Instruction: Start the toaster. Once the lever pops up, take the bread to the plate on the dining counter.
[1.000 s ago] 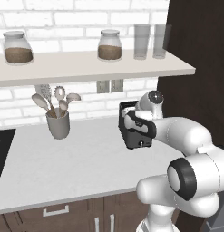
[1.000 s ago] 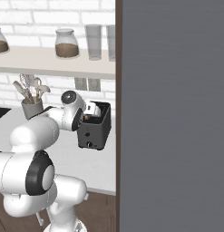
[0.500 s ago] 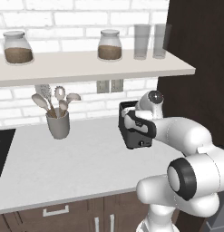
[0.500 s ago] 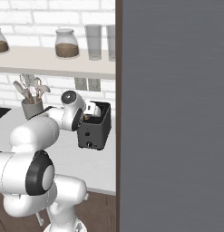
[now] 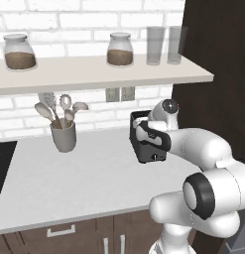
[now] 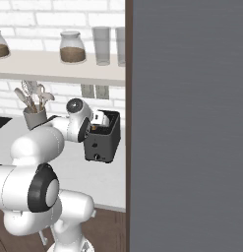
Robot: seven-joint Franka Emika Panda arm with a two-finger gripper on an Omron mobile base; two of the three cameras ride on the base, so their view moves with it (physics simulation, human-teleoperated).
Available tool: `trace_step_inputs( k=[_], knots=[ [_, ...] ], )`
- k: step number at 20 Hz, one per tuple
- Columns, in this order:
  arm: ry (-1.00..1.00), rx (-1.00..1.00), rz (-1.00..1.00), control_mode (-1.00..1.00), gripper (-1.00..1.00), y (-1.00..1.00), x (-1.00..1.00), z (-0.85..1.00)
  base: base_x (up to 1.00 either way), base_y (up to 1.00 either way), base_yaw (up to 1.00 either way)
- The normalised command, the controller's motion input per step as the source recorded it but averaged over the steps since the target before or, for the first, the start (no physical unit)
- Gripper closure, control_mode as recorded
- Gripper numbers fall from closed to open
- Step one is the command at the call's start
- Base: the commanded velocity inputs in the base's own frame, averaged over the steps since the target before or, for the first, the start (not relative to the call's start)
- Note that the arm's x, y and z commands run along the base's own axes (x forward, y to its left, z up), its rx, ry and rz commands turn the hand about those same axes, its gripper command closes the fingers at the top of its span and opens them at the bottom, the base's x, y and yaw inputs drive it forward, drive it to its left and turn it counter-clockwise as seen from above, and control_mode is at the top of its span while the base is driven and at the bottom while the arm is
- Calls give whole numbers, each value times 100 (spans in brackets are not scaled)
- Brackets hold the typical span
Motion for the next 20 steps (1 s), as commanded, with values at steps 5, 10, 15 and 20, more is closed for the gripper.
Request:
trace_step_inputs(
  k=[5, 10, 15, 20],
  knots=[
    [0, 0, 0, -100, -100, 0, 0, 0, 0, 0, 0],
    [0, 0, 0, -100, -100, 0, 0, 0, 0, 0, 0],
    [0, 0, 0, -100, -100, 0, 0, 0, 0, 0, 0],
    [0, 0, 0, -100, -100, 0, 0, 0, 0, 0, 0]
  ],
)
